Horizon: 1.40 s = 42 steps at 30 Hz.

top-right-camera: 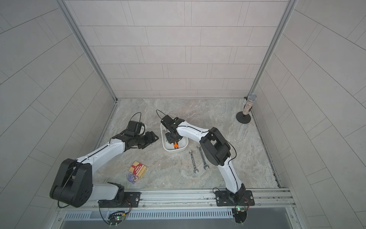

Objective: Take out the wrench from the storage box
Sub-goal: Pick up the wrench from the storage box.

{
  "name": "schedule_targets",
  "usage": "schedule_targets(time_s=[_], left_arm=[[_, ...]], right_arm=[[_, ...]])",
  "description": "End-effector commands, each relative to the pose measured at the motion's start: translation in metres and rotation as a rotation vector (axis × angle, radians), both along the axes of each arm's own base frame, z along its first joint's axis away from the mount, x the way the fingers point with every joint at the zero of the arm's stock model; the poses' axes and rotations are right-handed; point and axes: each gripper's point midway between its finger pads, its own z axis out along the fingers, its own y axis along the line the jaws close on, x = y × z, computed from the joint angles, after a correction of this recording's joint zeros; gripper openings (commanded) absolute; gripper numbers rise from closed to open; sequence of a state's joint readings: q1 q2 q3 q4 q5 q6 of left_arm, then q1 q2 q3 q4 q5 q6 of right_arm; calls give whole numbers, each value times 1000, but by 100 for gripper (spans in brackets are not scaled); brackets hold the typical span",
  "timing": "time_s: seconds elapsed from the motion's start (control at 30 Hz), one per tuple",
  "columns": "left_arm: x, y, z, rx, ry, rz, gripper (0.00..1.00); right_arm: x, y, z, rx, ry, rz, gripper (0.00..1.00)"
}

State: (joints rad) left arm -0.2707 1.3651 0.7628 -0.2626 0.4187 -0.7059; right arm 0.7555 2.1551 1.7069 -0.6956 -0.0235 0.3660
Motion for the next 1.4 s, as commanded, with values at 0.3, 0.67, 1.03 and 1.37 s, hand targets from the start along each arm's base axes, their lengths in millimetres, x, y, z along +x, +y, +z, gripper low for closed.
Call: schedule_targets(time_s=[0.3, 0.67, 1.03, 1.37], left_arm=[[-1, 2, 7, -3, -21, -5, 67], [0, 0, 8, -15, -22, -5, 68], [1, 1, 9, -21, -28, 4, 68], [1, 2, 12, -27, -41, 9, 68]], right_arm=[[19, -1, -16, -98, -16, -20, 43], [17, -10, -42, -141, 17, -47, 31], [24, -13, -25, -91, 2, -82, 9], [46, -7, 39, -29, -119, -88, 0]])
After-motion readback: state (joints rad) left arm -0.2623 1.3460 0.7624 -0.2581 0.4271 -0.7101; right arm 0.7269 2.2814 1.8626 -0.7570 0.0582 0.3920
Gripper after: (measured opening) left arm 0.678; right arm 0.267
